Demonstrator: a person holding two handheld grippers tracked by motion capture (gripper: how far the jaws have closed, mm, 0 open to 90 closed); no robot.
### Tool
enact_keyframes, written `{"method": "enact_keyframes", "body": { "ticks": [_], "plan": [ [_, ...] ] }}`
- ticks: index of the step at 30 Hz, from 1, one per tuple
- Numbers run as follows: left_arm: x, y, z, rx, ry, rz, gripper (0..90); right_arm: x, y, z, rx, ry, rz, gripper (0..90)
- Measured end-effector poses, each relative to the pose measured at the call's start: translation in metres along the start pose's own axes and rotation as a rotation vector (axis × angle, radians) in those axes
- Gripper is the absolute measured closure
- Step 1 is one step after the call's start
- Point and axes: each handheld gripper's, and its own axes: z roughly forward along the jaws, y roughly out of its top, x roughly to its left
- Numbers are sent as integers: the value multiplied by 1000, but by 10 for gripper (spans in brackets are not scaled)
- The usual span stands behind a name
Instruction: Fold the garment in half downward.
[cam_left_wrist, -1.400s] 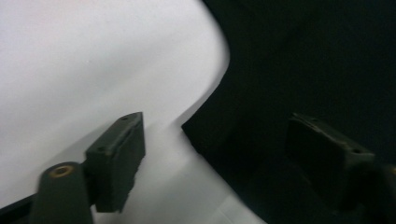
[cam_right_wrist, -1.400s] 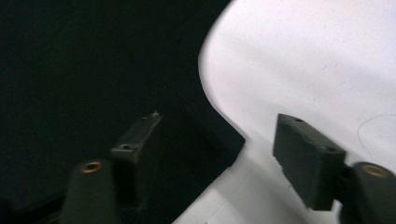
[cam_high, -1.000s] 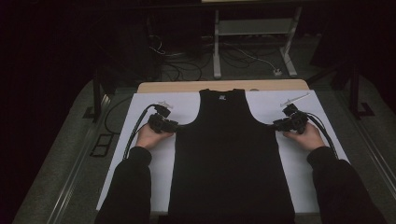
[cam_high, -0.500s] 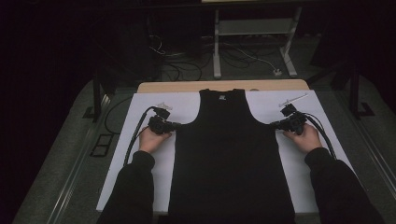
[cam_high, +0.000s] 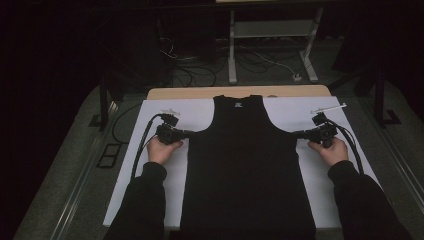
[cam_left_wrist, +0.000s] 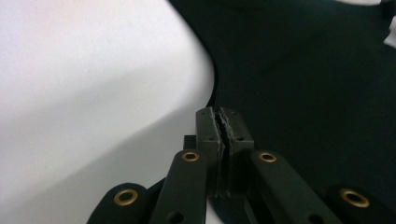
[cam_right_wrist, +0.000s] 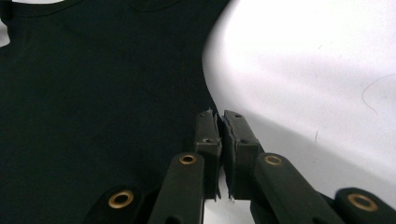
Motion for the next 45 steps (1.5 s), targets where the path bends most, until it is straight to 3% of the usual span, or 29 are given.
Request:
{"method": "enact_keyframes", "body": {
  "ticks": [6,11,19,28,32,36,45],
  "plan": [
    [-3,-1,-6,-18,-1,1,861,5,-5,-7,-19,3,-7,839],
    [-5,-2,-14,-44,-40,-38,859,11,-7,-13,-38,6,-9,839],
    [-10,-7,-24,-65,-54,-64,858,16,-15,-23,-49,29,5,838],
    [-12,-10,-31,-60,-63,-86,858,22,-18,-33,-78,41,13,836],
    [-14,-12,-34,-63,-69,-87,858,24,-19,-37,-98,67,15,832],
    [-15,-17,-38,-68,-90,-114,858,27,-21,-42,-113,77,7,832],
    [-20,-27,-45,-87,-124,-133,856,31,-27,-47,-104,93,22,832]
  ]
}}
